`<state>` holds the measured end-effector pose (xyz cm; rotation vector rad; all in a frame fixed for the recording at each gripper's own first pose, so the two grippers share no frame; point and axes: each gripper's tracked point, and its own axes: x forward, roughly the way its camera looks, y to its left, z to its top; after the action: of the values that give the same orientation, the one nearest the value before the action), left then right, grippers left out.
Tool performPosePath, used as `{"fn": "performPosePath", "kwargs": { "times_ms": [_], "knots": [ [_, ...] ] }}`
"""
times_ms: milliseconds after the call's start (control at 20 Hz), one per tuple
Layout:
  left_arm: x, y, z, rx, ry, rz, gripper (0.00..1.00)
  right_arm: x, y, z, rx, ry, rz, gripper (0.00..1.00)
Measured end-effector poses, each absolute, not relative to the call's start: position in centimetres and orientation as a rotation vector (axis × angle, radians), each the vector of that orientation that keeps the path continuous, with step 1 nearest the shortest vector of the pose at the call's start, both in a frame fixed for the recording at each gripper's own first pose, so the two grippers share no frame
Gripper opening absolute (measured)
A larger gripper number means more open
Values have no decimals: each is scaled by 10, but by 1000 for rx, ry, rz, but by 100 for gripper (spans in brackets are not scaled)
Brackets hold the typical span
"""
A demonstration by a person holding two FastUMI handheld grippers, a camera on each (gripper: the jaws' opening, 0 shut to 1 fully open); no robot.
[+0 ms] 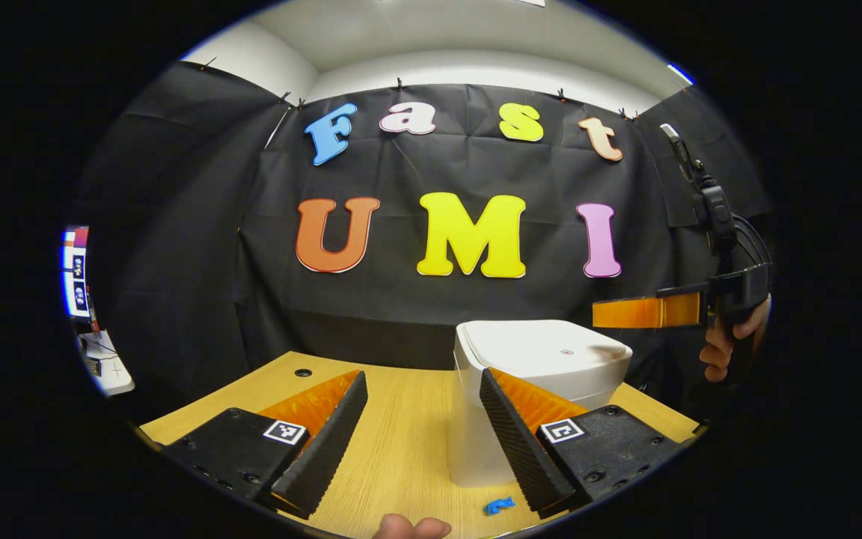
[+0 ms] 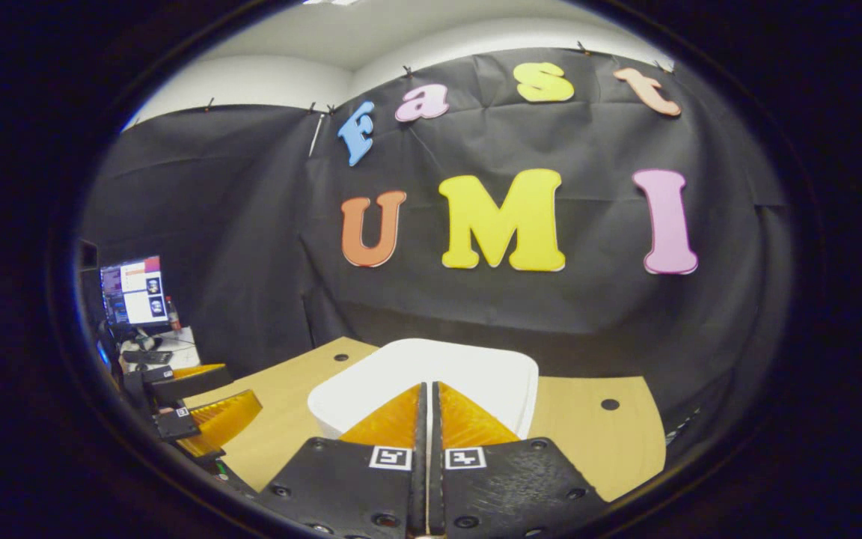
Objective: Press the lid of the desktop garbage bin to open it, pick up the crumpled paper on the desktop and throw it into the bin, then pick up the pop can on the desktop and drop it into the bin, and finally close the garbage bin lid.
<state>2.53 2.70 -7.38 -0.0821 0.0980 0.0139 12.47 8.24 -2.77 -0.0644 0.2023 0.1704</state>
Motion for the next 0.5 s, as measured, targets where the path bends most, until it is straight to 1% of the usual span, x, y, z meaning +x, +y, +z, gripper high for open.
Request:
{"fn": "performPosePath", "kwargs": {
  "times_ms": [50,200,250,400,500],
  "knots": [
    [24,27,-74,-83,101,12,98,127,82,-31,-72,217,171,1],
    [25,26,-77,-85,97,3,98,133,81,-46,-62,266,172,0],
    [26,24,-79,-91,97,-6,98,131,83,-58,-61,304,193,1],
    [28,16,-85,-92,105,-24,98,132,81,-59,-80,298,222,1],
    [26,13,-85,-93,100,-32,98,133,83,-59,-91,286,218,1]
  ]
}}
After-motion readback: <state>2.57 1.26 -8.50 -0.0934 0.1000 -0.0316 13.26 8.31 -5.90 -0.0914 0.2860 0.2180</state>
